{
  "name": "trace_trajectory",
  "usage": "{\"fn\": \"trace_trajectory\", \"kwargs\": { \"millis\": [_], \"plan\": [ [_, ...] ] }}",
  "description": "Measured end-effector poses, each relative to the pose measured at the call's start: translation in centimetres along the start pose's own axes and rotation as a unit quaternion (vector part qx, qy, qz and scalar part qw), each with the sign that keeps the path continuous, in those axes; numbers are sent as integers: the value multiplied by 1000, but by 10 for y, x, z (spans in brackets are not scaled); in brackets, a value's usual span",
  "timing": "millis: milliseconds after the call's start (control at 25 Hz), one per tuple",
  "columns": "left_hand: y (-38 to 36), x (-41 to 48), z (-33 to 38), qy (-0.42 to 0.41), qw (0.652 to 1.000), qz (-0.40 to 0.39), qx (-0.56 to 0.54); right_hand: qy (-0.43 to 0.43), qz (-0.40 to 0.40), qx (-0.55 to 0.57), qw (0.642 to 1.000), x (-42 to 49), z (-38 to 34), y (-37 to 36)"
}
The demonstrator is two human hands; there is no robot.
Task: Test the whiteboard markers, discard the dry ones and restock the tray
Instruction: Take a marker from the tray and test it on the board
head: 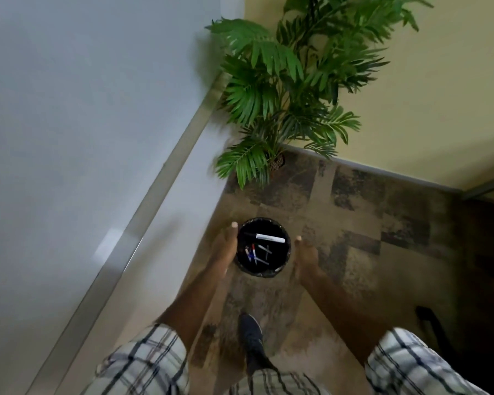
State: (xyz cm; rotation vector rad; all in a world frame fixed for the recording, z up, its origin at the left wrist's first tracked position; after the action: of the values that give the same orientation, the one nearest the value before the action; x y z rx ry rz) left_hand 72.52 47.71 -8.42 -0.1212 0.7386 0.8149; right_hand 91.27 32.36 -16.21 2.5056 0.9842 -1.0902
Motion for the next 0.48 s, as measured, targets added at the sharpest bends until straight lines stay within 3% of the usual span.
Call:
{"fn": "trace_trajectory", "kwargs": {
  "millis": [80, 240, 480],
  "plan": [
    [11, 6, -18, 33, 999, 15, 3, 37, 16, -63, 997, 1, -12, 4],
    [16, -11, -33, -17, 988, 2, 154, 75, -26, -249, 965, -9, -7, 0],
    [13, -45, -81, -66, 975, 12, 214, 145, -154, -487, 847, -50, 38, -48]
  ]
}}
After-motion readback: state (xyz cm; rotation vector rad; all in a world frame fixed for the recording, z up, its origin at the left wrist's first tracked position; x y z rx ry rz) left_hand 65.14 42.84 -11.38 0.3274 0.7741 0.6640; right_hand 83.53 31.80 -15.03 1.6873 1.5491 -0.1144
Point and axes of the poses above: each hand's wrist, its own x-axis towards the middle knuckle, its own y-axis out of the back of the hand, z = x × y, the point moved 8 cm from there along x, towards the middle knuckle, and after that the axes turned 13 degrees about -z, right-handed, at the moved point
